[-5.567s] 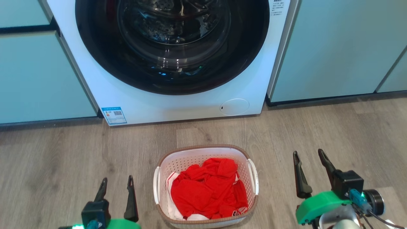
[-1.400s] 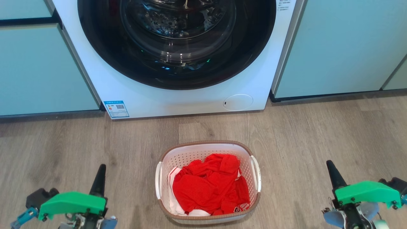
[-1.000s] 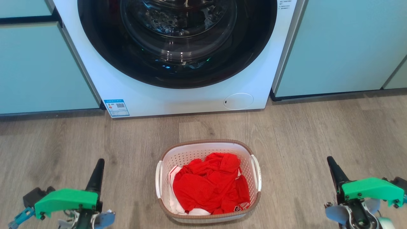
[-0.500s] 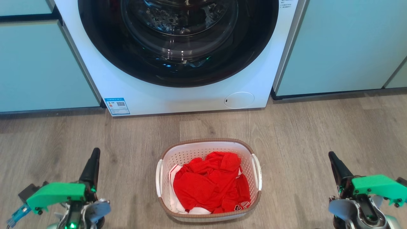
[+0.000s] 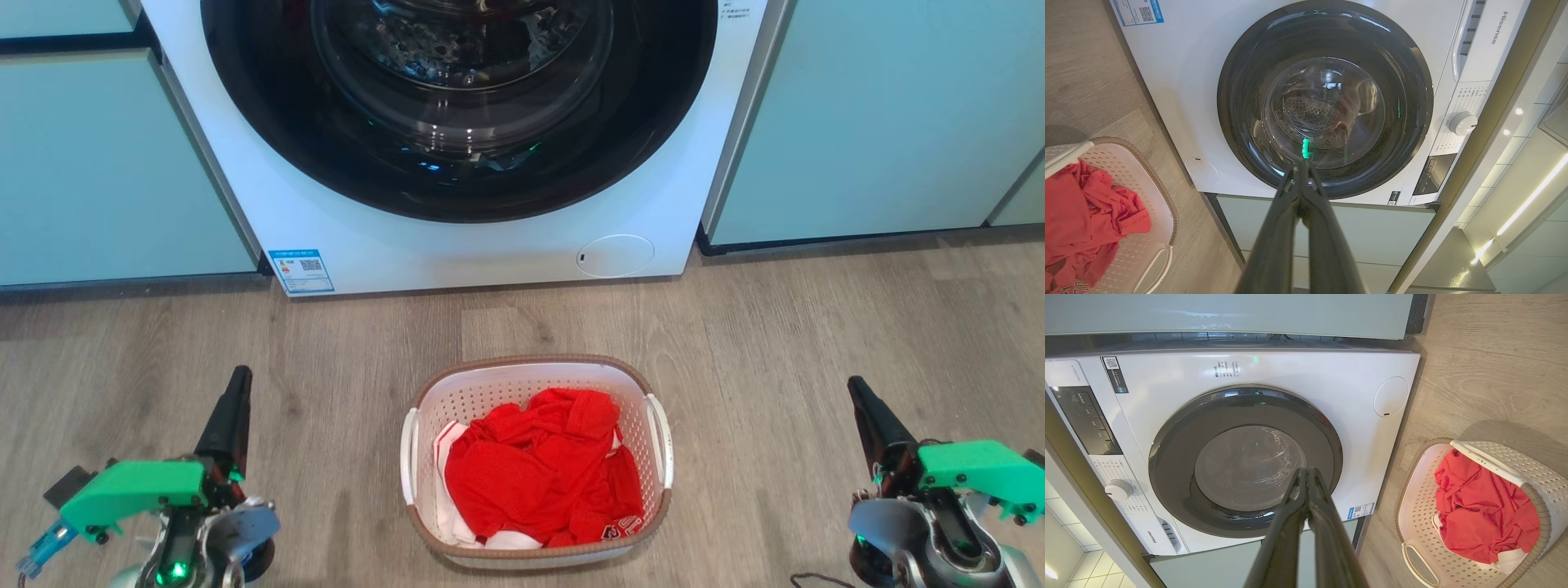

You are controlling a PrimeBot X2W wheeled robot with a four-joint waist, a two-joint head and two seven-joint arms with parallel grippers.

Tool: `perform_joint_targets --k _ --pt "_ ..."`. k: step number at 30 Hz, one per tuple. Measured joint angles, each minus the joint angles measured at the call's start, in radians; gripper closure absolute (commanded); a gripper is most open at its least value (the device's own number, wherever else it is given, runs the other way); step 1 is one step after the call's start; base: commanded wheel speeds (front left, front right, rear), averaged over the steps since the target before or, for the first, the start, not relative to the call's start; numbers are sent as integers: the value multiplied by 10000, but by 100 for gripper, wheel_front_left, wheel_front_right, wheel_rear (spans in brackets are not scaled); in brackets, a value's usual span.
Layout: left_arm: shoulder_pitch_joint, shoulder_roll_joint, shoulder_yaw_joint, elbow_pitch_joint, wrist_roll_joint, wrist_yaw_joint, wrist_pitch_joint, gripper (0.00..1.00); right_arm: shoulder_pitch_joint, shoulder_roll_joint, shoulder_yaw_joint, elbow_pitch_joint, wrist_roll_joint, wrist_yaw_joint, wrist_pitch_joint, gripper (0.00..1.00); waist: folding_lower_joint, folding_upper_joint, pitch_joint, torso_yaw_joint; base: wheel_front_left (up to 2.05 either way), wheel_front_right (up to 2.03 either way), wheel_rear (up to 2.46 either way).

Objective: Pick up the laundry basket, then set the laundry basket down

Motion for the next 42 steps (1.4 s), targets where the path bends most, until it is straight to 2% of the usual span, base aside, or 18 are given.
perform_joint_targets --k 42 --pt "0 -50 167 0 12 0 88 100 0 10 -117 0 -10 0 128 100 0 0 -1 0 0 0 0"
